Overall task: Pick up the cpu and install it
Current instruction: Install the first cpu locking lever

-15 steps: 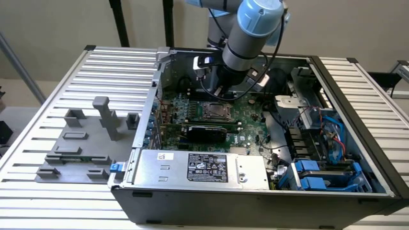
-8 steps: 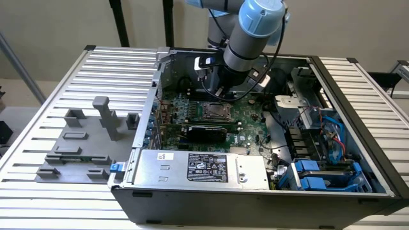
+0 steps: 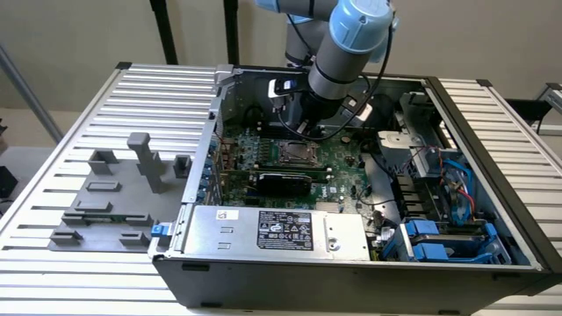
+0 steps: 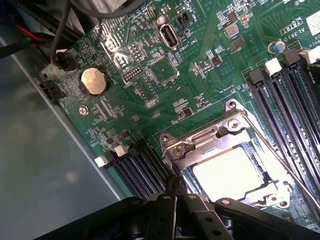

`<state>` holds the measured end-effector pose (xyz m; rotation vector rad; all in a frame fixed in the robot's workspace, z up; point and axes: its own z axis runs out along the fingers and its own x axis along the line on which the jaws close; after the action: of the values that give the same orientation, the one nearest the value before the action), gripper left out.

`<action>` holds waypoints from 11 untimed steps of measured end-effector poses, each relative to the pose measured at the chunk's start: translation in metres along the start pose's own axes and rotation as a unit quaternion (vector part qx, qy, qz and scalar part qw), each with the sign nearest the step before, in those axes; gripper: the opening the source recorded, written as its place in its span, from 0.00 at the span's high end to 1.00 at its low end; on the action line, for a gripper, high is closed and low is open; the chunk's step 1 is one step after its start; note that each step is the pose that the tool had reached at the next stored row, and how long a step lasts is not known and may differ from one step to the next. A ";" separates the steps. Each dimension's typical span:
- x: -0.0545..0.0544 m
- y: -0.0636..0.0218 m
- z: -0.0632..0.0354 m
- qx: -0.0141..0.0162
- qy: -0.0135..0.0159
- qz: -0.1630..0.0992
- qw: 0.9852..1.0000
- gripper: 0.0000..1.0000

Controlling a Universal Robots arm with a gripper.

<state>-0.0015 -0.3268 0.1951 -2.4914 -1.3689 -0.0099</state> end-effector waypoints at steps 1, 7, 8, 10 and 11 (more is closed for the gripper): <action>0.000 0.0002 0.0001 0.000 0.000 0.000 1.000 0.89; 0.001 0.0014 0.0003 0.000 0.000 0.000 1.000 0.89; 0.001 0.0017 0.0002 0.000 0.000 0.000 1.000 0.89; 0.001 0.0019 -0.0003 0.000 0.000 0.000 1.000 0.89; 0.001 0.0017 -0.0015 0.000 0.001 0.000 1.000 0.89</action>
<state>0.0009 -0.3269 0.1963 -2.4906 -1.3689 -0.0111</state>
